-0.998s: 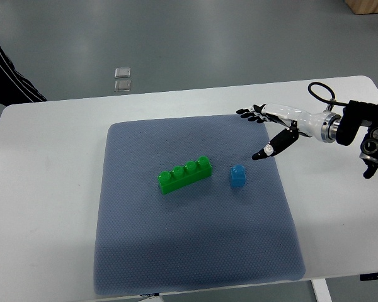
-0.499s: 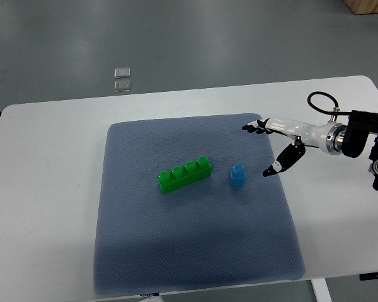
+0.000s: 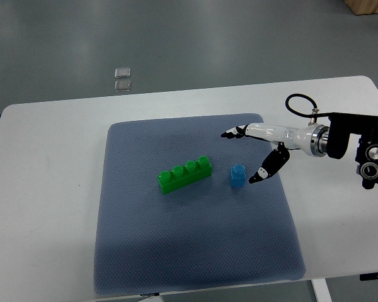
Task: Stack blue block on green block with right hand
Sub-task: 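Lower the right hand beside the blue block, thumb on its near side, then close the right hand fingers around the blue block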
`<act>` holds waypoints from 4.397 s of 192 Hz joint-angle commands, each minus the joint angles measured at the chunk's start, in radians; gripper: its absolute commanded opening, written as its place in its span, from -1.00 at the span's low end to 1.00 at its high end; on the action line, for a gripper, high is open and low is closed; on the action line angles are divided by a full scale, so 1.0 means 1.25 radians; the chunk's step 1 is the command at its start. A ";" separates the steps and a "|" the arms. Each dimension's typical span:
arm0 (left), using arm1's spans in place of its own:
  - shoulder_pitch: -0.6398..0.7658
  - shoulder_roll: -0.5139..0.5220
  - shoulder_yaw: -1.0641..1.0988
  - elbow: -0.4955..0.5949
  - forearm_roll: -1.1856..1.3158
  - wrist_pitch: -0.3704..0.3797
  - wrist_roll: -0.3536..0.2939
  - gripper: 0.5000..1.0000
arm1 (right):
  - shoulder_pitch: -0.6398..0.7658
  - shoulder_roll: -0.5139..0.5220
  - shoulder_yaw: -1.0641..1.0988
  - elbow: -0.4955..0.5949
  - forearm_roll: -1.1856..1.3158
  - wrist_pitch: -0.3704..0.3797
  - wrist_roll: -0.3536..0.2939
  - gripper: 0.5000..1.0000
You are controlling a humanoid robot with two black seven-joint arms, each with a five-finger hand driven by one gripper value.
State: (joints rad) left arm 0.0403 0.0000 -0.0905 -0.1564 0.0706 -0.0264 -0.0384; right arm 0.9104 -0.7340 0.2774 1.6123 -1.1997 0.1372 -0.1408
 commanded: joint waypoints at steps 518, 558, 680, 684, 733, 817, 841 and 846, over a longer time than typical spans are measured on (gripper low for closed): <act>0.000 0.000 0.000 0.000 0.000 0.000 0.000 1.00 | -0.013 0.133 -0.089 -0.156 -0.182 -0.059 -0.004 -0.09; 0.000 0.000 0.000 0.000 0.000 0.000 0.000 1.00 | -0.019 0.134 -0.089 -0.161 -0.185 -0.059 -0.004 -0.09; 0.001 0.000 0.000 0.000 0.000 -0.001 0.000 1.00 | -0.023 0.133 -0.089 -0.165 -0.189 -0.055 -0.002 -0.36; 0.000 0.000 0.000 0.000 0.000 0.000 -0.001 1.00 | -0.023 0.134 -0.089 -0.165 -0.189 -0.055 -0.002 -0.37; 0.001 0.000 0.000 0.000 0.000 0.000 0.000 1.00 | -0.024 0.134 -0.089 -0.166 -0.189 -0.053 0.000 -0.48; 0.000 0.000 0.000 0.000 0.000 0.000 0.000 1.00 | -0.008 0.122 -0.082 -0.163 -0.184 -0.053 0.002 -0.61; 0.000 0.000 0.000 0.000 0.000 0.000 -0.001 1.00 | 0.006 0.115 -0.081 -0.156 -0.184 -0.055 0.003 -0.62; 0.000 0.000 0.000 0.000 0.000 0.000 0.000 1.00 | 0.007 0.115 -0.080 -0.155 -0.184 -0.055 0.003 -0.64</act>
State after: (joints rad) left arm 0.0402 0.0000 -0.0905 -0.1565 0.0706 -0.0264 -0.0384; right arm 0.9088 -0.5860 0.1755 1.4113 -1.4299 0.0703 -0.1375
